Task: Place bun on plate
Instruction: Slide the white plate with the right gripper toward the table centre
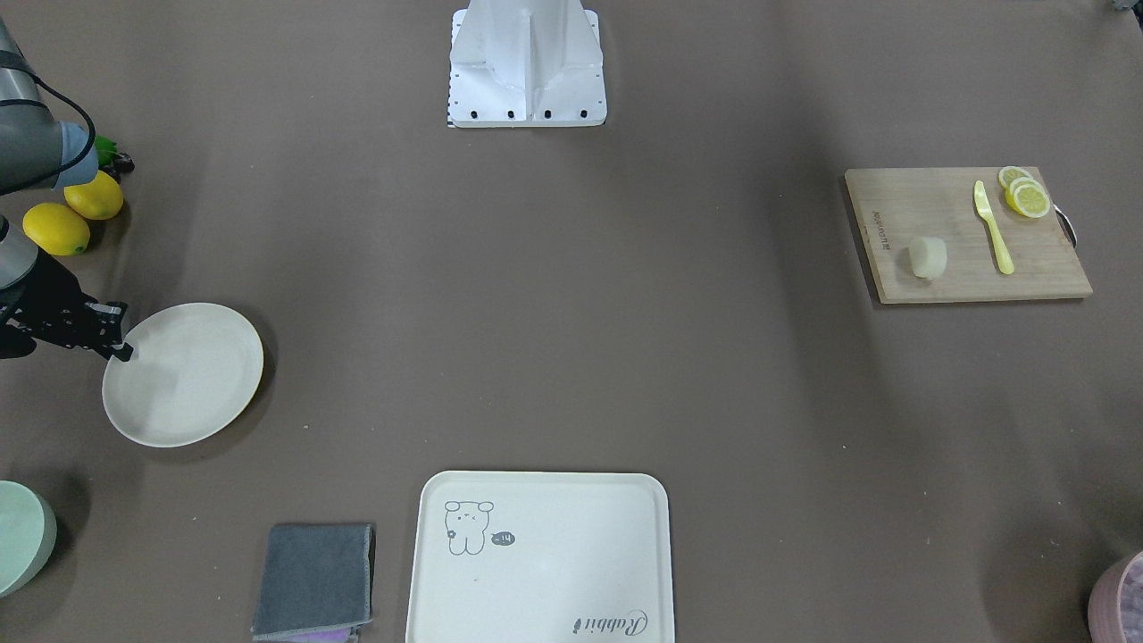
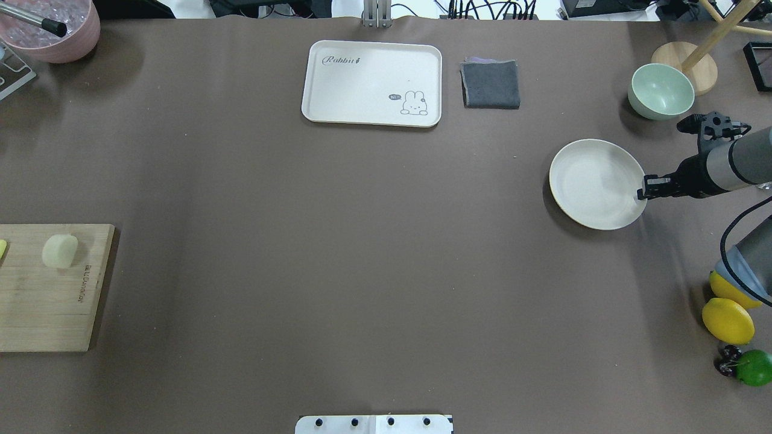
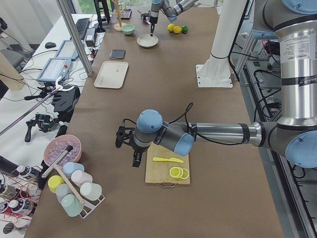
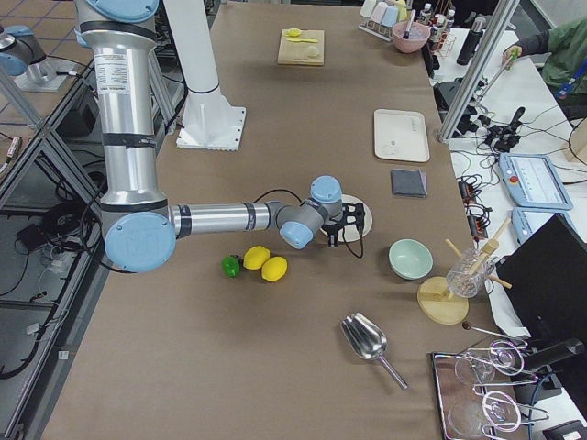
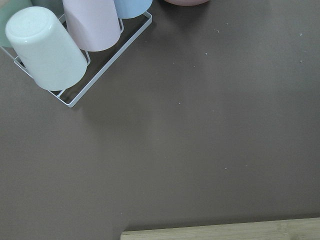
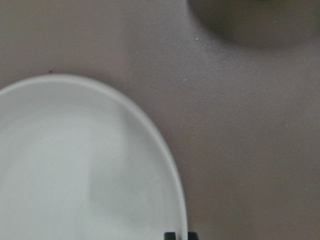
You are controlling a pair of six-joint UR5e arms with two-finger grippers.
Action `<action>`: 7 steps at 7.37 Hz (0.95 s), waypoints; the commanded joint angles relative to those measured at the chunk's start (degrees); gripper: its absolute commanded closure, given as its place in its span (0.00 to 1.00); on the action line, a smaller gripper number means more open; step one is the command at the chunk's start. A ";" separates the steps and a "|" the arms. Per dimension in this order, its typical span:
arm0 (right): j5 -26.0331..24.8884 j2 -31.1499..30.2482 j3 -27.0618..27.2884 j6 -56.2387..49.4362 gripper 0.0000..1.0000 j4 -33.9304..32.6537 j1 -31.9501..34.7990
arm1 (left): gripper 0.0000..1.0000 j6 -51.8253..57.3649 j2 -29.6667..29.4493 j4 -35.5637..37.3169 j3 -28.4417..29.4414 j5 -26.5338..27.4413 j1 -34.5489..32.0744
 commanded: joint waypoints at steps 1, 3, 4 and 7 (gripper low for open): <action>0.28 0.68 1.31 0.63 1.00 -0.29 0.47 | 0.02 -0.01 -0.04 0.00 -0.13 0.00 0.00; 1.32 3.65 7.16 5.52 1.00 -4.47 0.47 | 0.03 -0.19 -0.21 0.00 -0.13 0.00 0.00; 0.64 7.33 13.21 11.04 1.00 -12.87 -1.88 | 0.02 -3.15 -0.47 -0.09 -0.74 0.09 0.70; -8.04 12.95 22.49 21.44 1.00 -25.21 -12.24 | 0.03 -24.00 1.88 -9.20 -4.86 7.33 13.56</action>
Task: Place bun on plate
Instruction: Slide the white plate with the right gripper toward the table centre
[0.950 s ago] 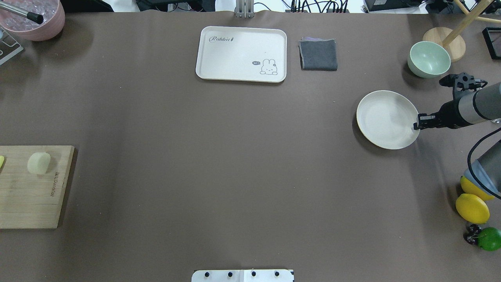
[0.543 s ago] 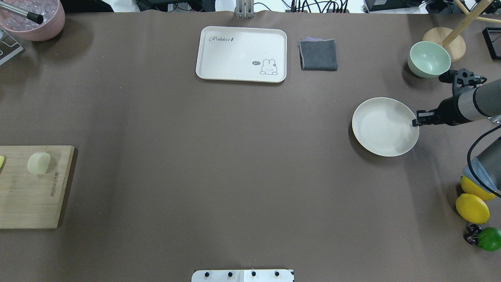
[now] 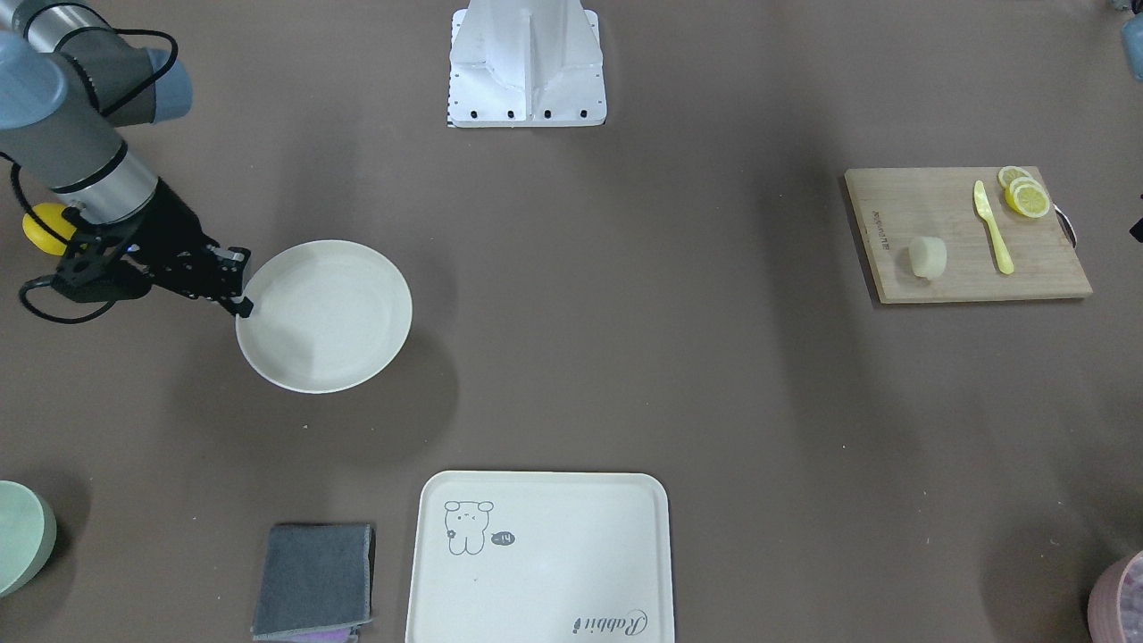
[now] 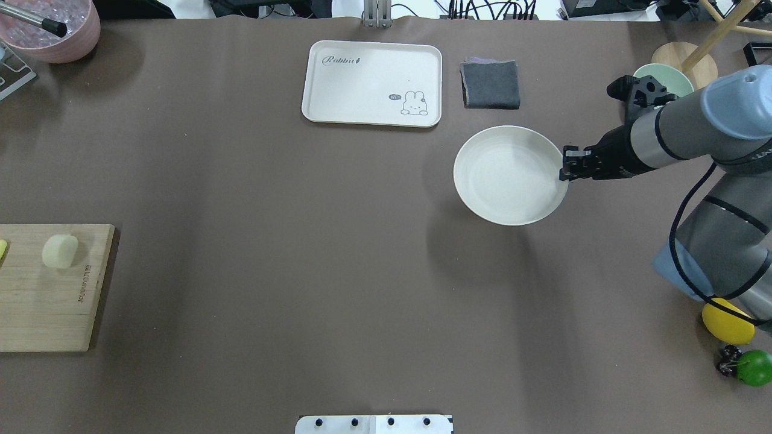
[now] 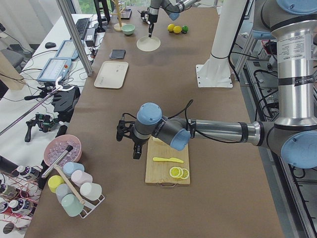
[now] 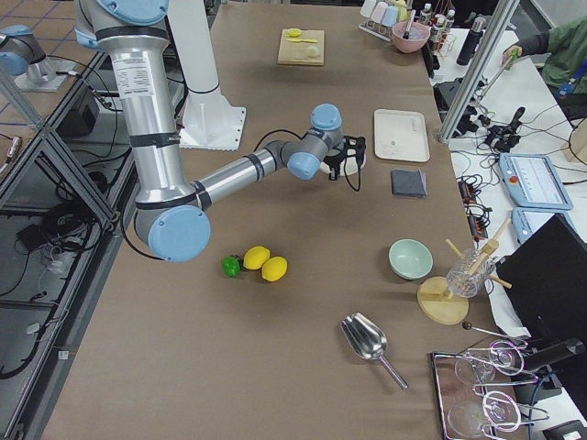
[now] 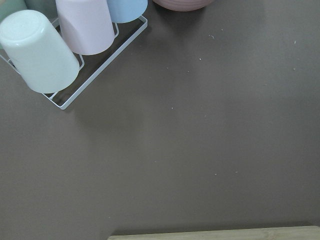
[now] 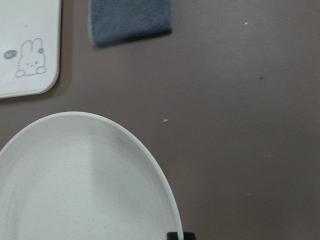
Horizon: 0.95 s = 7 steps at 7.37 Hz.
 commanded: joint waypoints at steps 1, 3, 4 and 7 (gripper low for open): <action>-7.54 6.10 3.27 4.83 1.00 -9.34 -7.28 | 0.03 -16.96 2.78 -6.48 -4.52 8.55 12.67; -11.78 10.50 3.54 10.17 1.00 -12.97 -12.39 | 0.03 -19.76 2.79 -8.16 -5.42 10.95 19.73; -13.19 12.00 3.45 10.37 1.00 -14.64 -14.50 | 0.03 -19.93 2.71 -8.26 -5.42 13.75 23.77; -16.45 15.43 1.53 12.56 1.00 -15.27 -20.66 | 0.03 -19.68 2.27 -8.35 -4.81 14.48 26.97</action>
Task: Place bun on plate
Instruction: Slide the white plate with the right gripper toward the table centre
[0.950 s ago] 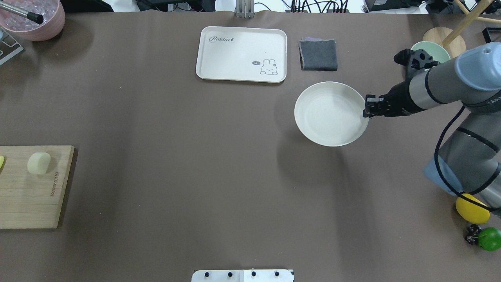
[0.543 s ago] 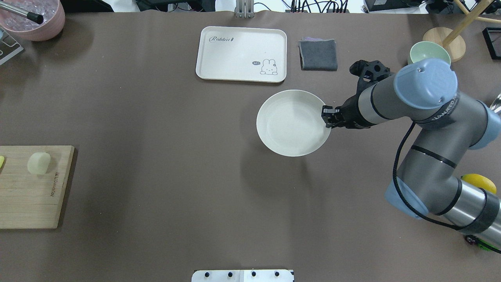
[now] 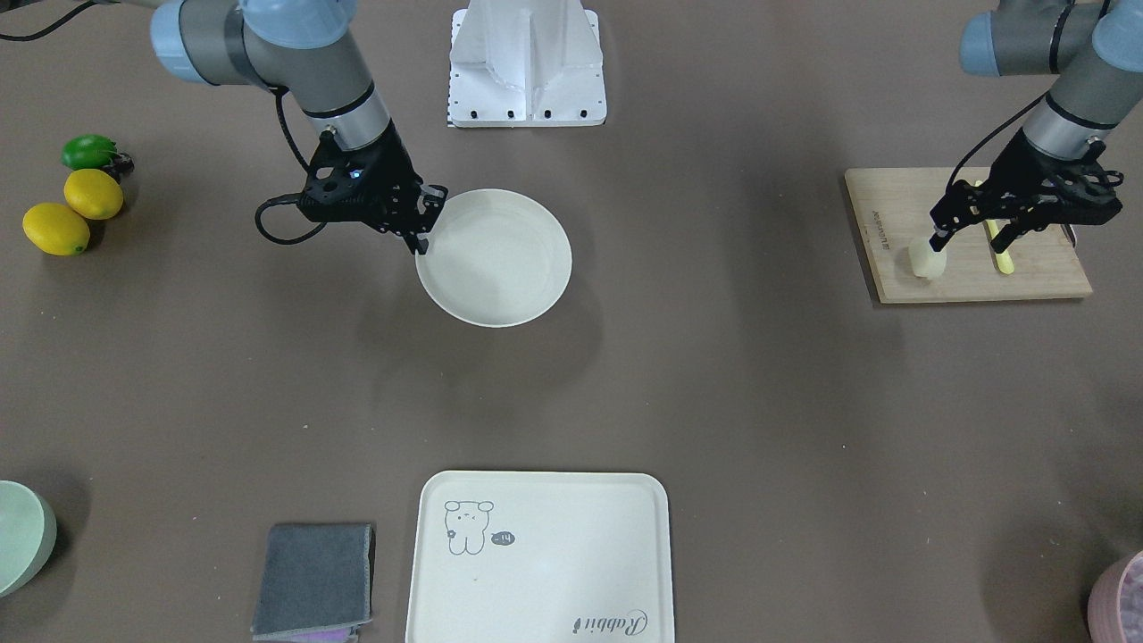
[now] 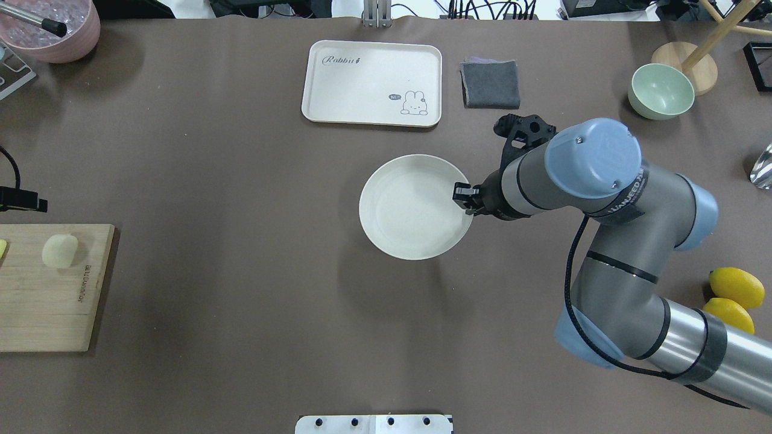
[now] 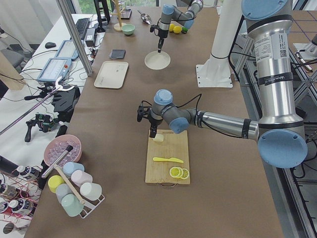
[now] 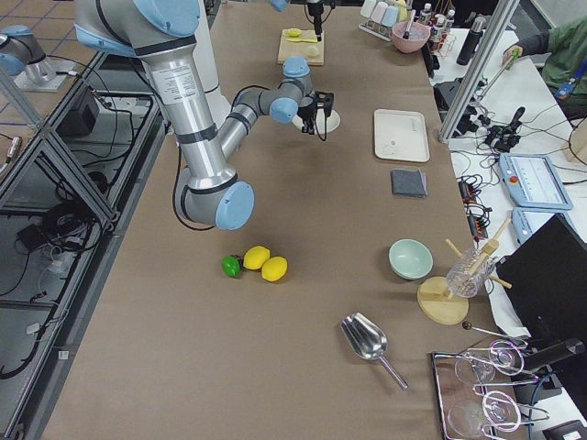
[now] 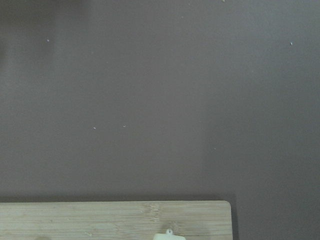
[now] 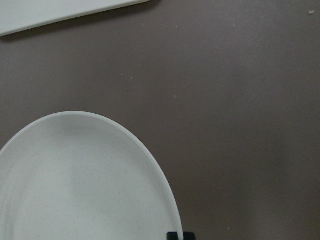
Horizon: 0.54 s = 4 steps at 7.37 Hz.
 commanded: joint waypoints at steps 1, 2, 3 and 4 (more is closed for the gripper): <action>-1.72 3.49 -3.44 0.99 1.00 -0.11 -2.79 | 0.03 0.34 -0.27 -0.06 0.45 0.32 1.29; -1.72 4.47 -6.25 0.90 1.00 0.41 -2.88 | 0.03 0.43 -0.62 -0.06 0.45 0.58 1.81; -1.72 4.56 -7.49 0.82 1.00 0.59 -3.06 | 0.03 0.43 -0.62 -0.06 0.45 0.85 2.69; -2.68 4.56 -8.38 0.81 1.00 0.59 -4.01 | 0.03 0.52 -0.36 -0.06 0.36 1.98 3.57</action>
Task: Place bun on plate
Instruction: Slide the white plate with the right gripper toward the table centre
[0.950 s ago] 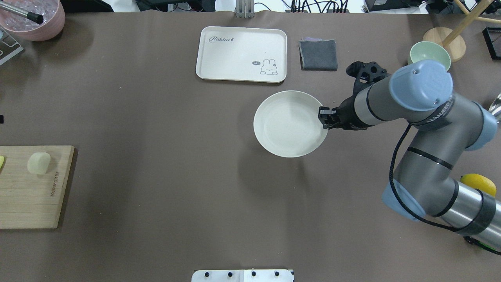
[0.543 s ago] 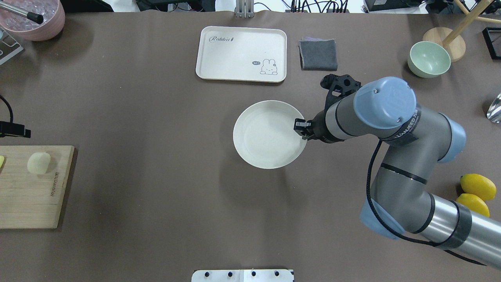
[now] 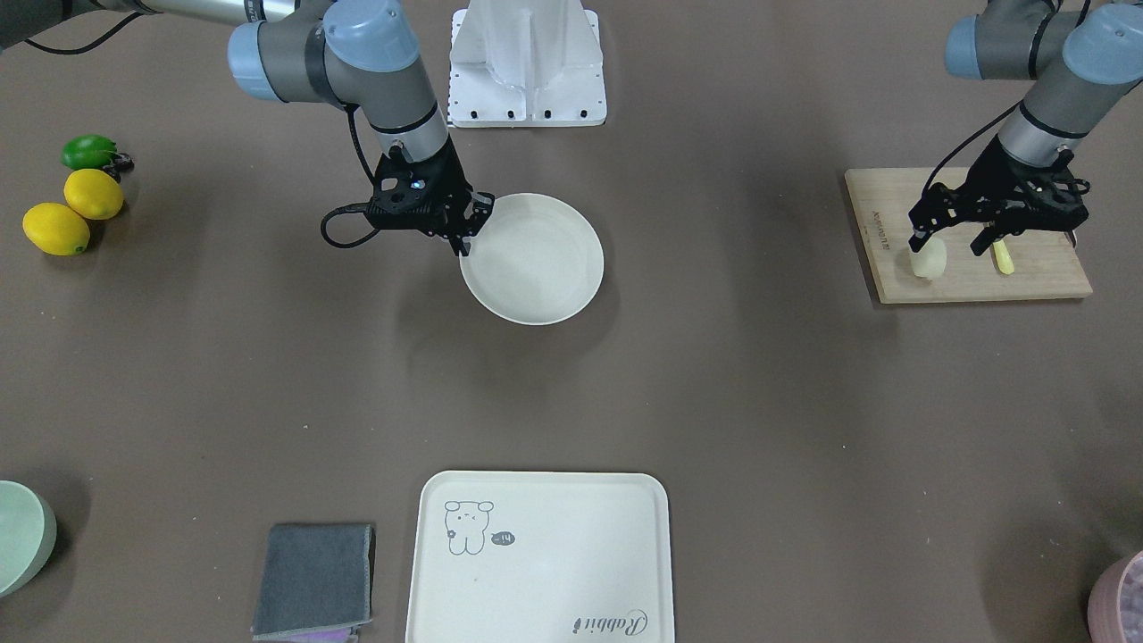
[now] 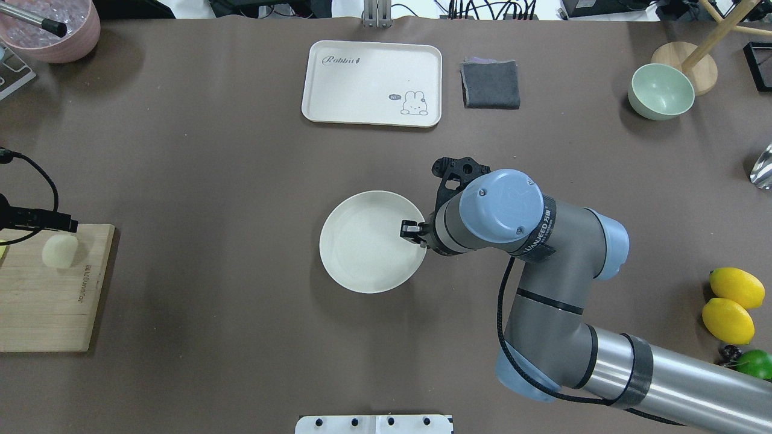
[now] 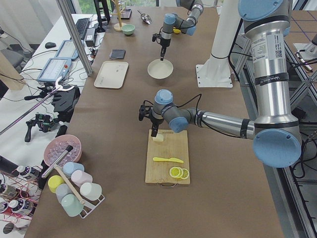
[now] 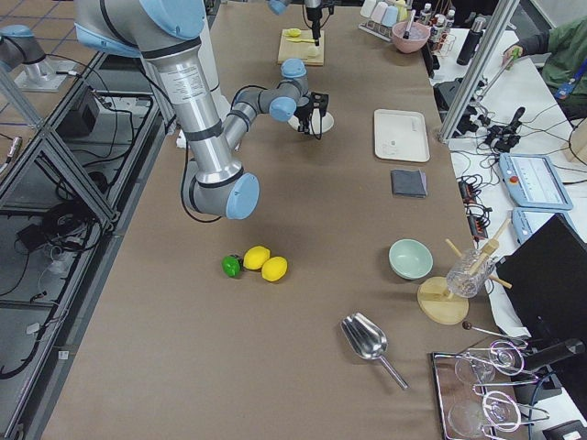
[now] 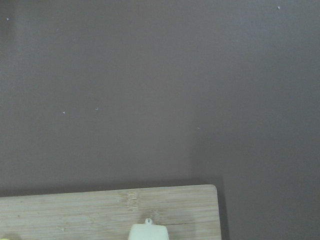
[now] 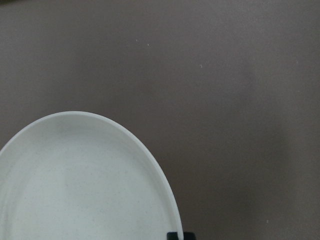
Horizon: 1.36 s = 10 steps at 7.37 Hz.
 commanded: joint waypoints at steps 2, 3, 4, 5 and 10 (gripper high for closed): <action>-1.95 0.26 -1.68 -0.12 1.00 0.22 -2.12 | 0.03 0.27 0.58 0.00 0.38 2.69 2.57; -2.04 0.26 -2.12 0.15 1.00 0.22 -2.38 | 0.03 0.79 0.58 0.00 0.73 2.70 2.58; -2.04 0.61 -2.47 0.23 1.00 0.22 -2.56 | 0.03 2.62 0.67 -0.09 1.69 2.70 2.58; -2.04 0.78 -2.56 0.15 1.00 0.22 -2.65 | 0.03 3.25 0.67 -0.87 2.49 2.70 2.58; -1.86 1.83 -1.78 0.50 0.01 0.13 -1.69 | 0.06 3.34 1.02 -1.41 3.90 2.61 2.58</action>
